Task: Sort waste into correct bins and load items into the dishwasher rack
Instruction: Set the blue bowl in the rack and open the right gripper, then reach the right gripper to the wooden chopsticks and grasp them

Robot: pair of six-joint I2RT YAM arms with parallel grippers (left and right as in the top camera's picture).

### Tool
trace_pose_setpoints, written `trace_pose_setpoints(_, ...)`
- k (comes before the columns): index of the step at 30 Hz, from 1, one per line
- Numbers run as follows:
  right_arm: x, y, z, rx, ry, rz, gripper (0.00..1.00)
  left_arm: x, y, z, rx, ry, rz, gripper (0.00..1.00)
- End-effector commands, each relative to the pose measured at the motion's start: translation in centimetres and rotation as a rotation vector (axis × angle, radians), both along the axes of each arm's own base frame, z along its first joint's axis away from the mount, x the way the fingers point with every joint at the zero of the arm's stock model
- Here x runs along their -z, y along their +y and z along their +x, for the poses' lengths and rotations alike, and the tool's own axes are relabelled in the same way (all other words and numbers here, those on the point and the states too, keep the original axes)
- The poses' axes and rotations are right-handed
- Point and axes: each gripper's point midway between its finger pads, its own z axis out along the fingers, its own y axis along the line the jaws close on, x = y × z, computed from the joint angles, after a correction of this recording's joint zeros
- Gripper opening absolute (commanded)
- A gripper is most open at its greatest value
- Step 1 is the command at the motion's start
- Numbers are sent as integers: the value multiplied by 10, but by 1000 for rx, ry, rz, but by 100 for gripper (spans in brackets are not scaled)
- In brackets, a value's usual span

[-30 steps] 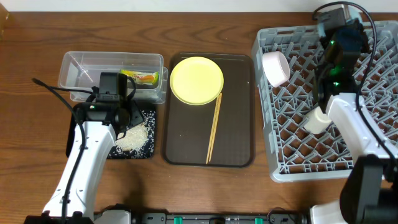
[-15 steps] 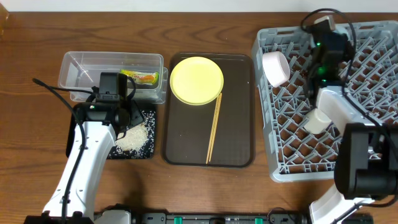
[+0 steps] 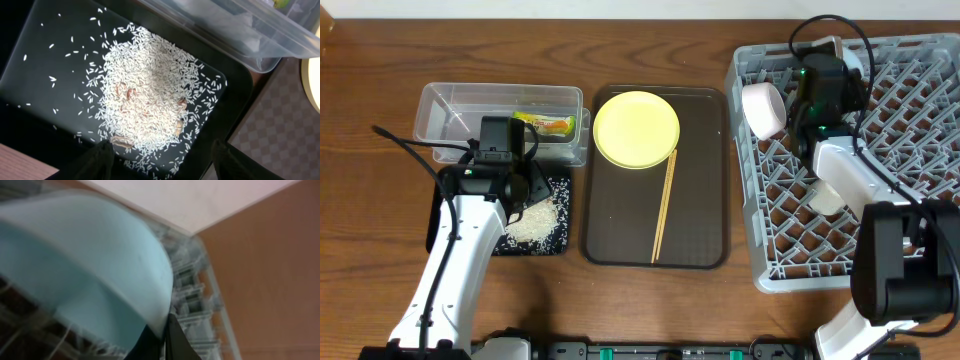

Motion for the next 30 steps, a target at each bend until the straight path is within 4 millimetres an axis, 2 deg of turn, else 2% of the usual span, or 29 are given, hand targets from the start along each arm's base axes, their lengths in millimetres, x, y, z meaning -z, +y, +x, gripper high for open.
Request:
trace_pose_setpoints(1,18,35,-2,-69,-32,266,2,0,5,-1,-16,-1,16,66)
trace_pose_setpoints(3,17,48,-8,-117,-4,337,8,0,5,-1,-15,-1,16,66)
trace_pose_setpoints(5,10,55,-15,-147,12,373,18,0,5,-1,-15,-1,16,66)
trace_pose_setpoints(7,-3,62,-23,-179,18,398,32,0,5,-1,-15,-1,16,66)
trace_pose_setpoints(11,-26,86,-39,-285,28,474,47,0,5,-1,-16,-2,16,66)
trace_pose_setpoints(13,-37,107,-48,-366,30,561,48,0,5,-1,-16,-2,16,66)
trace_pose_setpoints(17,-59,173,-72,-580,57,862,41,0,5,-1,-15,-1,16,66)
trace_pose_setpoints(19,-63,204,-87,-675,108,987,39,0,5,-1,-16,-1,16,66)
trace_pose_setpoints(22,-53,239,-109,-724,213,1077,39,0,5,-1,-15,-2,16,66)
trace_pose_setpoints(27,-14,283,-143,-734,418,1066,36,0,5,-1,-16,-2,17,66)
trace_pose_setpoints(30,11,298,-152,-684,488,1038,35,0,5,-1,-16,-2,16,66)
